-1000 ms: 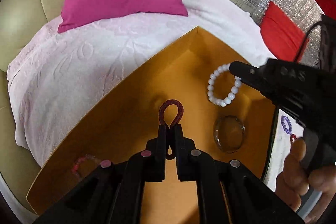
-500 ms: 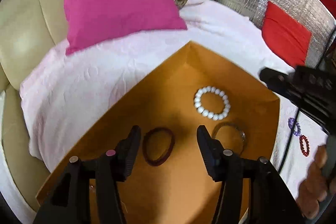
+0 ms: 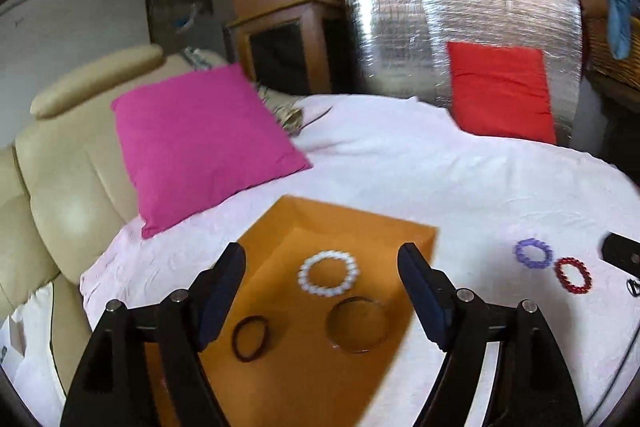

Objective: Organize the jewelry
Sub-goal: 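Carry both bracelets over the orange box and open both grippers, then grasp the red beaded bracelet with the left gripper while the right grasps a black hair tie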

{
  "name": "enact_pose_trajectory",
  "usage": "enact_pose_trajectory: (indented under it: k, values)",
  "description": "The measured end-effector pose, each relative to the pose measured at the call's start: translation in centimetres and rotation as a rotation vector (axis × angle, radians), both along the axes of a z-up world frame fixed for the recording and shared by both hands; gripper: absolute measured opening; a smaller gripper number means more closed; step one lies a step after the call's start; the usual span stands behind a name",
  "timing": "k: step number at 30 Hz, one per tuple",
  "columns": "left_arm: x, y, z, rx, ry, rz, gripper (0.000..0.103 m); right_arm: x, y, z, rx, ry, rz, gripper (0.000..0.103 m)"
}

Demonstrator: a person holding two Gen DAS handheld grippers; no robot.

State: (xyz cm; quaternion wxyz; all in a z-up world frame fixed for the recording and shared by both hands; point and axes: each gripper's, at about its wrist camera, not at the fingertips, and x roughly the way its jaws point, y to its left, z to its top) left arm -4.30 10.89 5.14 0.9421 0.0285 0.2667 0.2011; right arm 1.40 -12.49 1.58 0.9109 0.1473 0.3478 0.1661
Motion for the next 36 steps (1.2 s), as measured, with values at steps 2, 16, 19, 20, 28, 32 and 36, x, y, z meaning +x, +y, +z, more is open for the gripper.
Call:
enact_pose_trajectory:
  k: [2,16,19,20,28,32,36]
  values:
    - [0.2,-1.5,0.0,0.025,-0.007,-0.024,0.08,-0.4,-3.6,-0.8,0.024,0.018,-0.066,0.068]
    - [3.6,-10.1,-3.4,0.057,0.12,-0.197,0.08,-2.5,-23.3,-5.7,0.437,0.178,-0.451,0.065]
    - [4.1,-11.6,-4.5,0.06,0.161,-0.231,0.08,-1.7,-23.9,-6.5,0.403,0.209,-0.468,0.064]
    - [4.4,-12.0,-4.9,0.059,0.18,-0.244,0.08,-1.4,-23.9,-6.9,0.392,0.225,-0.467,0.06]
    - [6.5,-12.0,-6.8,-0.089,0.261,-0.311,0.08,2.0,-24.5,-10.0,0.357,0.318,-0.519,0.05]
    - [7.9,-11.5,-7.5,-0.257,0.269,-0.393,0.08,2.7,-24.7,-11.0,0.366,0.336,-0.543,0.047]
    - [9.1,-11.9,-8.0,-0.384,0.264,-0.426,0.08,2.9,-24.7,-11.3,0.357,0.325,-0.564,0.042]
